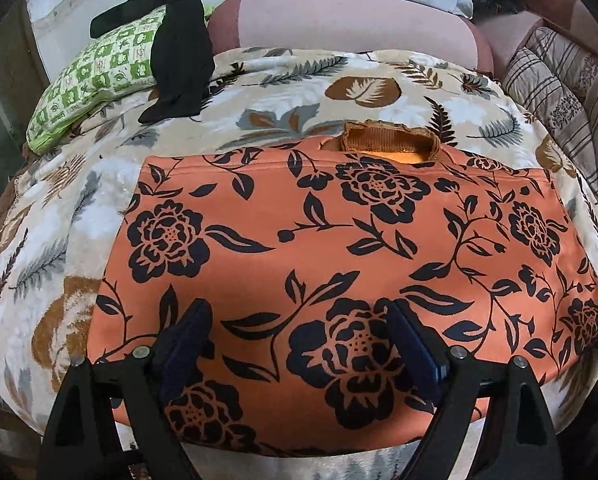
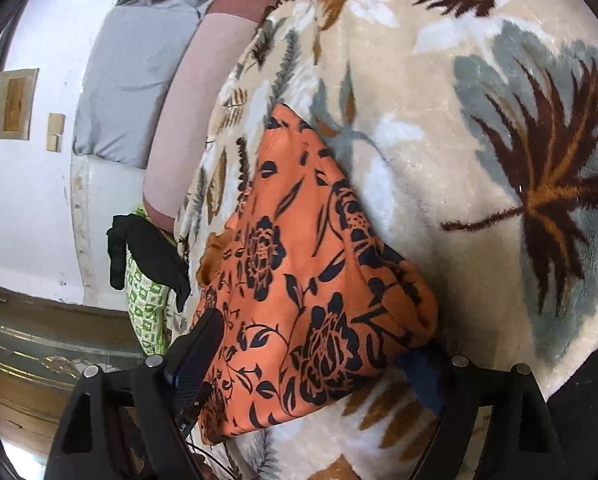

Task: Fold small clothes

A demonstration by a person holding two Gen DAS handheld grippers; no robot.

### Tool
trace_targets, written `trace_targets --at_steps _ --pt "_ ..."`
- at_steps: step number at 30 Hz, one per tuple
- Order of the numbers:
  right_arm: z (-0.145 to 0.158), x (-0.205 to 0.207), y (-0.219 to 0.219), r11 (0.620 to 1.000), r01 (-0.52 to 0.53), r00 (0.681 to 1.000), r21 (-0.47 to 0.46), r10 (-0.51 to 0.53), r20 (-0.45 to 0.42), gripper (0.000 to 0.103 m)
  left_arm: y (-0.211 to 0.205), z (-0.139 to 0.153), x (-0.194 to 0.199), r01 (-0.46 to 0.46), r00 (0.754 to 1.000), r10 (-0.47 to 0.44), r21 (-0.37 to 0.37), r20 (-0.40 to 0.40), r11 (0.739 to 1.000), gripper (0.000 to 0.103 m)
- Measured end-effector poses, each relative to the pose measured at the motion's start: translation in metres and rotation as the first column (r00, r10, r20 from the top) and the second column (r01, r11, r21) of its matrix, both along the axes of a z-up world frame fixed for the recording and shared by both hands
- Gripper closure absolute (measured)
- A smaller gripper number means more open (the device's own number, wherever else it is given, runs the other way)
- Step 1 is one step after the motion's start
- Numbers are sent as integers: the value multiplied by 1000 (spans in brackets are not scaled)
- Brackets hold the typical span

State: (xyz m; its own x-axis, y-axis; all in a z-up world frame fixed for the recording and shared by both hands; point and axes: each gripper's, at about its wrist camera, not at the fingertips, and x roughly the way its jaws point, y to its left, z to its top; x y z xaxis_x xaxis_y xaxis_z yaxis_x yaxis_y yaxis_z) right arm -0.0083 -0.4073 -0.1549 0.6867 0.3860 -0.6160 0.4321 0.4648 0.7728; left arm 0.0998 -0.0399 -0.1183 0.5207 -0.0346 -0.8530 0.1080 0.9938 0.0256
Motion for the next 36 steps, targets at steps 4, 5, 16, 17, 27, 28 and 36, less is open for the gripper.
trace_targets --at_steps 4,5,16,17,27,28,36 --pt "6 2 2 999 -16 1000 -33 16 6 16 1 1 2 -6 1000 6 -9 0 1000 14" --pt "8 2 4 999 -19 1000 -40 19 11 16 2 1 2 -8 1000 8 -12 -1 1000 14" --pt "-2 7 1 999 -11 1000 -39 10 -7 16 3 -9 11 -14 999 14 4 -33 1000 14" --pt "0 7 2 999 -13 1000 -46 13 -6 17 3 -8 11 -14 999 14 0 -31 1000 14" --pt "0 8 0 998 -13 1000 -59 13 -14 17 -1 -16 18 -13 999 13 11 -41 1000 14" --pt "0 7 -1 998 -13 1000 -60 12 -15 17 -1 -16 19 -14 999 14 9 -42 1000 14" --pt "-5 9 -4 997 -35 999 -70 33 -28 29 0 -20 21 -11 999 11 10 -46 1000 14"
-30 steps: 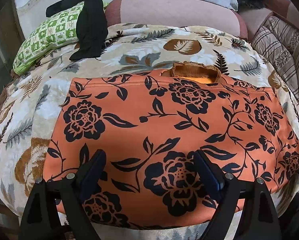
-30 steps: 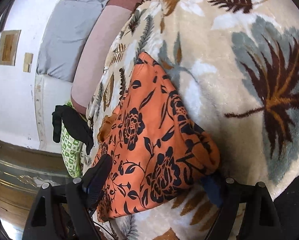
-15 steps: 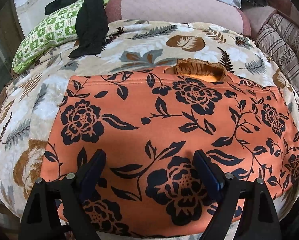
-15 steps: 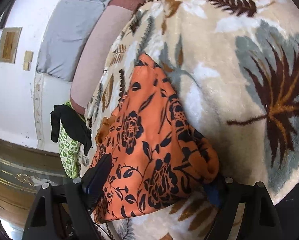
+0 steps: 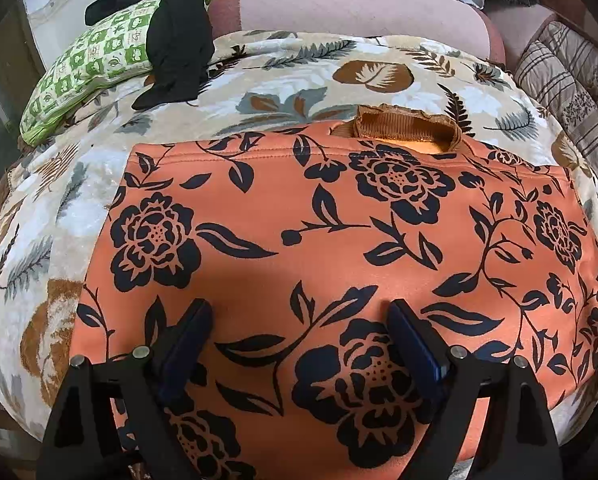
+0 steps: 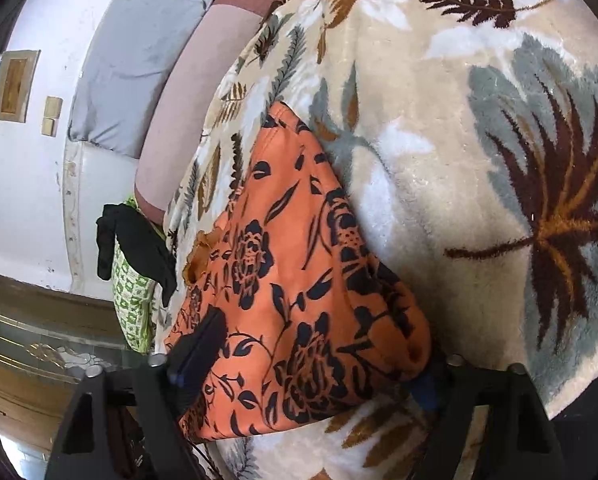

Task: Fold small clothes

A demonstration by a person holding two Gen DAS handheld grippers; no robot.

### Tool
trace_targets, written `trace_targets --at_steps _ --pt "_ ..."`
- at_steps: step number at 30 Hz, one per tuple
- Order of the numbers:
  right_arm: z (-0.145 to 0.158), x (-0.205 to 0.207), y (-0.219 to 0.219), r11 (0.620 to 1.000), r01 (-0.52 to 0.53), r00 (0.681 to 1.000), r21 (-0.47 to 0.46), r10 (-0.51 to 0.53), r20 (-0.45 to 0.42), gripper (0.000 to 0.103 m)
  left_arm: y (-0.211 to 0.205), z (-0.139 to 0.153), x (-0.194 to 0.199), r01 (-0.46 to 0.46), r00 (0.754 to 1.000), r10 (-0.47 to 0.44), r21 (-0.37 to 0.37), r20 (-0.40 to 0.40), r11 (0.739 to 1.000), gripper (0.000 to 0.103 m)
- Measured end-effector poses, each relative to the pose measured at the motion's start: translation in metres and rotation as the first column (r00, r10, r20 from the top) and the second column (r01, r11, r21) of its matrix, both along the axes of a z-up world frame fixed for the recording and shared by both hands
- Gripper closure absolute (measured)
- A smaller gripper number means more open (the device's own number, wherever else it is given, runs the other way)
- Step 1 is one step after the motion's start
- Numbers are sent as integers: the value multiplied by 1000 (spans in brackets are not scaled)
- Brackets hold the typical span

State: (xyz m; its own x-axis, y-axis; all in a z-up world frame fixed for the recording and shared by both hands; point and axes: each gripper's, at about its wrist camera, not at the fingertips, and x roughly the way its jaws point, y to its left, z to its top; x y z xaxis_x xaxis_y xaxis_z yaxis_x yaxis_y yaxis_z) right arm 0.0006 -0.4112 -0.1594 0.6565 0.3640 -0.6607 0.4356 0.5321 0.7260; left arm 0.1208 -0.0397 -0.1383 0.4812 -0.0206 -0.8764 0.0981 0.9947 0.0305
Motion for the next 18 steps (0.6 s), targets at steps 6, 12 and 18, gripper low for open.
trace_targets --at_steps 6,12,18 --pt "29 0 13 983 -75 997 -165 78 10 83 -5 18 -4 2 994 -1 -9 106 1000 14" --pt "5 -7 -2 985 -134 988 -113 124 -89 63 -12 -10 8 37 998 -38 36 40 999 10" --pt "61 31 -28 951 -162 984 -264 174 23 28 -9 -12 10 38 998 -39 30 50 999 8"
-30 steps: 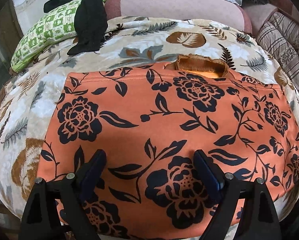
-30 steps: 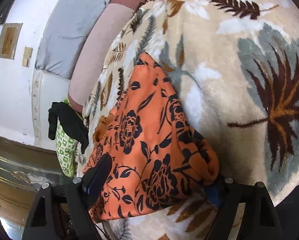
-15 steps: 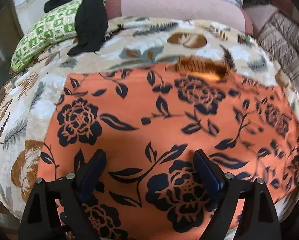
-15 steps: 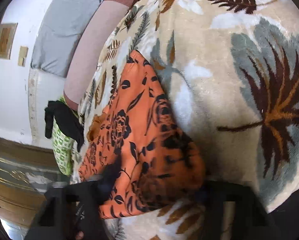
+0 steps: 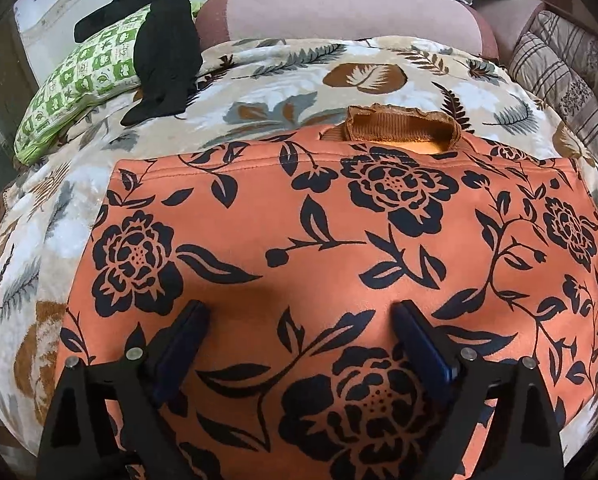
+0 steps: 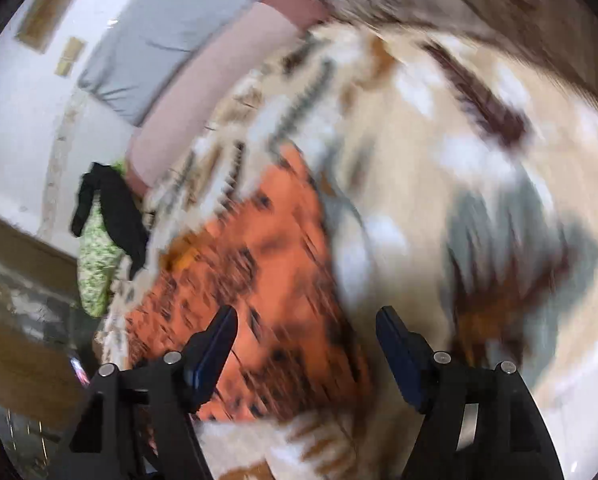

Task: Fold small clothes

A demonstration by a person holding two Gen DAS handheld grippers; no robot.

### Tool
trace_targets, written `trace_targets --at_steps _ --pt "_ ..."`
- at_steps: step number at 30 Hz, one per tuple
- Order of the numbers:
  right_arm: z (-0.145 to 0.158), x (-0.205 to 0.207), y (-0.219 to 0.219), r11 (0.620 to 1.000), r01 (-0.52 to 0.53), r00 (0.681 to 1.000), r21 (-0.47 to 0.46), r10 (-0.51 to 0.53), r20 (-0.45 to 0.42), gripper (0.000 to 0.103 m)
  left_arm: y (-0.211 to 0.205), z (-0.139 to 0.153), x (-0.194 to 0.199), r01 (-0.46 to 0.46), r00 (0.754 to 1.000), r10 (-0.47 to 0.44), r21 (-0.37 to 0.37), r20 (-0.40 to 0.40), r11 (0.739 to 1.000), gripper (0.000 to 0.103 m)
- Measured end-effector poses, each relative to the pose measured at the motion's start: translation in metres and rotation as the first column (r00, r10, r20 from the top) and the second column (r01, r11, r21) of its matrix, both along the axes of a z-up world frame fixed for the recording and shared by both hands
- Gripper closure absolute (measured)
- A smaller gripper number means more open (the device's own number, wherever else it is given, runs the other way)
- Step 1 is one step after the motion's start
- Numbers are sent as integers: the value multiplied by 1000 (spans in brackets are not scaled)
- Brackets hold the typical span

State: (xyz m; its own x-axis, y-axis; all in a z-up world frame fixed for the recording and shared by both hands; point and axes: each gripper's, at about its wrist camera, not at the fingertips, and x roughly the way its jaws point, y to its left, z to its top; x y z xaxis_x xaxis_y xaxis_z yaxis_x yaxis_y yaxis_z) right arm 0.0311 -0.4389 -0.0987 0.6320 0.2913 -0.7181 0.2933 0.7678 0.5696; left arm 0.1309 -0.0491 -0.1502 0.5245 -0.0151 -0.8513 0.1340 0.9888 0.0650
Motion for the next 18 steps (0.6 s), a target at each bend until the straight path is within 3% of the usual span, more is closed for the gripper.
trace_targets --at_steps 3,7,8,9,10,11,13,14,16,17,18 --pt "-3 64 -5 995 -86 996 -48 86 -9 28 0 -1 -1 -1 1000 1 2 0 1000 7" --pt "-35 141 6 967 -231 965 -104 214 -148 30 -1 -1 2 -7 1000 7 2 -4 1000 6" --pt "-48 153 10 953 -262 950 -152 227 -215 35 -1 -2 3 -7 1000 7 3 -2 1000 5" --pt "-53 156 12 953 -262 949 -151 226 -218 39 -1 -2 3 -7 1000 7 4 -3 1000 5" --pt "-51 158 16 950 -284 944 -129 254 -211 68 0 -2 3 -7 1000 7 1 -3 1000 5" --pt "-41 156 25 940 -324 934 -108 299 -193 90 1 -2 4 -5 1000 5 -4 -5 1000 5" --pt "-21 149 37 919 -329 940 -215 298 -164 90 2 -2 4 -2 1000 2 -7 0 1000 4" --pt "-18 146 35 927 -299 951 -228 270 -150 90 2 -3 5 -5 1000 5 -9 3 1000 3" --pt "-42 153 22 943 -250 953 -217 201 -225 89 0 -3 6 -10 1000 10 -3 1 1000 3" --pt "-58 155 17 957 -218 953 -192 166 -253 80 1 -3 6 -8 1000 8 -3 -4 1000 3" --pt "-56 151 15 966 -188 965 -177 147 -218 78 3 -2 7 -7 1000 7 -13 -9 1000 3"
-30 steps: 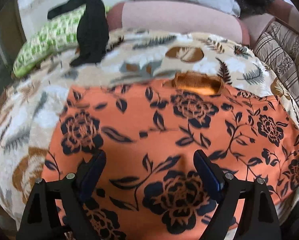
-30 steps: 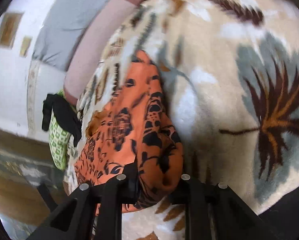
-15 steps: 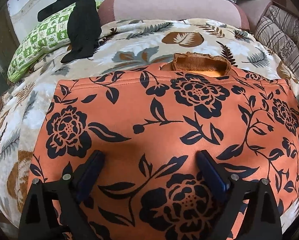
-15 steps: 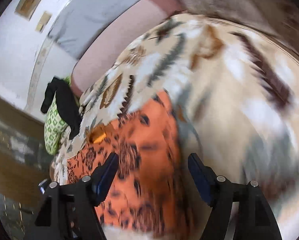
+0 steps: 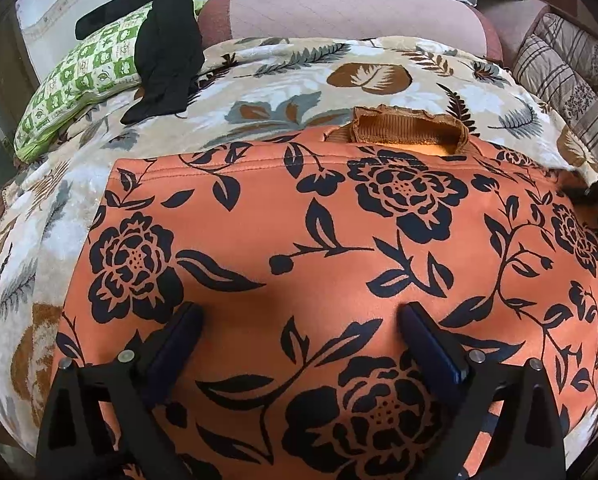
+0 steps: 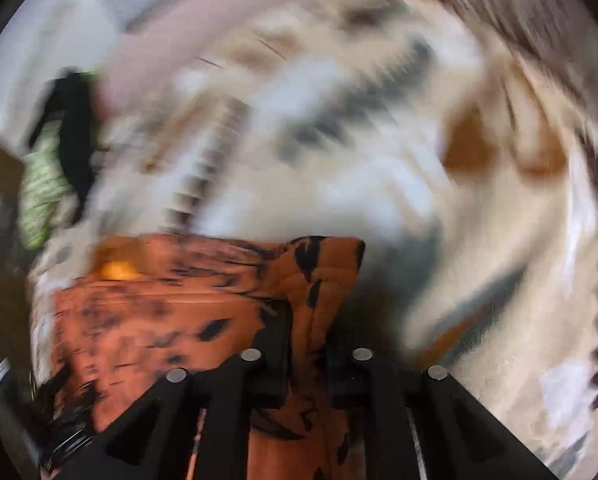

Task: Fold small clothes

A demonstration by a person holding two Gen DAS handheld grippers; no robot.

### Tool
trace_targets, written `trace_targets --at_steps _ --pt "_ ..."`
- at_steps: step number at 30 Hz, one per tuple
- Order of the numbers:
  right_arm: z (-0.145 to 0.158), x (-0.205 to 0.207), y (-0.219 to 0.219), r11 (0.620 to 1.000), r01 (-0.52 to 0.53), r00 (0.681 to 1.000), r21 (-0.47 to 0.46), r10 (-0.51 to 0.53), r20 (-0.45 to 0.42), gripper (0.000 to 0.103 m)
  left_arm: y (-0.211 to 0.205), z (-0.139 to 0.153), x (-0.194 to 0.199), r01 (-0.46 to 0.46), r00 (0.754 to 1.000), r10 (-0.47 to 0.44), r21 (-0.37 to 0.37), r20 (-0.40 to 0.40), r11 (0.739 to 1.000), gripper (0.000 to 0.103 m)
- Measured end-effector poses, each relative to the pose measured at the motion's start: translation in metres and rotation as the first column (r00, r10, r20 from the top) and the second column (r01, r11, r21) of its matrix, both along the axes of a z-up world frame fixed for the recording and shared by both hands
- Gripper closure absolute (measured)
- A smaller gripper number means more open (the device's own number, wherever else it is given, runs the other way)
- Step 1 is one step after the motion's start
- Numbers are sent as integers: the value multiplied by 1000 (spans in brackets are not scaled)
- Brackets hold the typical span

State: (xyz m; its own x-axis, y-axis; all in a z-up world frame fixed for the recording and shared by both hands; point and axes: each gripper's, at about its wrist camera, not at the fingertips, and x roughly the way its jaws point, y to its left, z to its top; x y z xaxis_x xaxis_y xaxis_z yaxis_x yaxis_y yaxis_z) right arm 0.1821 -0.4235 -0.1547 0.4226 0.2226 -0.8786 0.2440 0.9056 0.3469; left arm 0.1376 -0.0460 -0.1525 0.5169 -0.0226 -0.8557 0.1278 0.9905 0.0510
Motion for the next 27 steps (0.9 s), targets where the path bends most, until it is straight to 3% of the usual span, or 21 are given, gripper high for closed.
trace_targets --at_steps 1,4,7,10,12,14,15,16,18,20,22,23,27 --pt "8 -5 1 1000 13 1000 -2 -13 21 73 1 0 0 0 1000 0 -4 -2 1000 3" --pt "39 -27 3 996 65 995 -66 -60 78 38 -1 0 0 -1 1000 1 0 -1 1000 3" --pt "72 -55 12 996 77 986 -37 -71 150 38 -1 0 -1 -3 1000 3 -2 -2 1000 3" --pt "83 -86 33 995 2 979 103 -23 201 35 3 4 -1 1 1000 -2 -22 -22 1000 3" --pt "63 -92 51 983 -54 986 178 24 162 31 10 13 -5 -5 999 3 -58 -42 998 3" --pt "21 -90 53 984 -18 1000 175 15 22 30 29 32 -21 -6 1000 5 -129 -8 992 3" --pt "8 -91 50 983 13 1000 182 -14 8 31 46 44 -35 -9 999 14 -161 30 987 3" --pt "10 -95 47 979 35 998 198 -46 50 30 60 50 -44 -17 999 26 -173 48 985 3" --pt "16 -93 44 974 66 996 218 -76 36 30 95 51 -63 -78 994 90 -180 59 981 3" --pt "15 -89 47 980 42 999 193 -48 25 29 132 33 -71 -193 981 193 -191 -16 962 4" --pt "14 -87 51 983 34 999 178 -39 28 28 156 8 -71 -270 961 247 -220 -127 937 27" --pt "15 -87 51 984 34 999 175 -40 32 28 162 -3 -71 -259 963 230 -230 -143 938 34" --pt "14 -89 51 981 33 999 190 -40 34 28 147 14 -71 -188 980 176 -139 -98 972 47"
